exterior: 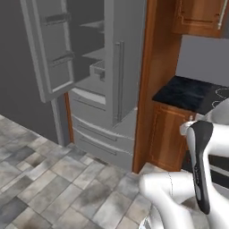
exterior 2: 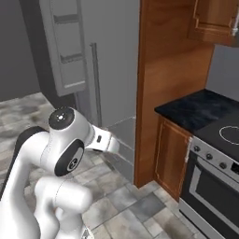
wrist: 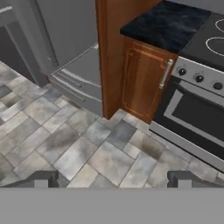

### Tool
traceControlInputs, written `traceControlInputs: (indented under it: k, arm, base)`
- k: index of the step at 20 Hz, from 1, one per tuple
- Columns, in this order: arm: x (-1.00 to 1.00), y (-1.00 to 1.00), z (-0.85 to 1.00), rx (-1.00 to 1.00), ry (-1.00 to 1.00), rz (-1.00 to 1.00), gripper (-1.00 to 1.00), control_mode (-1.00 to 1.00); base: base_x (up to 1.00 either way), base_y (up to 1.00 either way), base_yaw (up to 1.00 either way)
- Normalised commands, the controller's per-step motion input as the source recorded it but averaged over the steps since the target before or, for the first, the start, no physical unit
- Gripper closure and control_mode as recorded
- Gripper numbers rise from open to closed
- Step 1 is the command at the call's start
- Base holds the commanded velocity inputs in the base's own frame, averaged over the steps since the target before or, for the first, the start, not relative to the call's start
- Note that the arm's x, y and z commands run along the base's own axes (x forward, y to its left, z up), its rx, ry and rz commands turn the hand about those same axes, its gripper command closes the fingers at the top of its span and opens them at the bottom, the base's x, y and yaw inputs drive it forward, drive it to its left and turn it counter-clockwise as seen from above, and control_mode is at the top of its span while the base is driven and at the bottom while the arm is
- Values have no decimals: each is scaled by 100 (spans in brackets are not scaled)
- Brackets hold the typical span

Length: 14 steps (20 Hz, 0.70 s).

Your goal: Take a sugar cube from the saucer and place it inside the coffee. Then, grab milk from the fridge and place it next to the coffee on the counter to sweeten the coffee.

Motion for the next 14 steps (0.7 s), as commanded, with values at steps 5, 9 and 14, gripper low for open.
traceControlInputs:
  k: [5,9,14]
  arm:
    - [0,0,0,0,0,0,-100,100]
    - [0,0,0,0,0,0,-100,100]
    - [0,0,0,0,0,0,-100,100]
  base:
    - [100,100,17]
    - [100,100,5]
    - [100,100,-23]
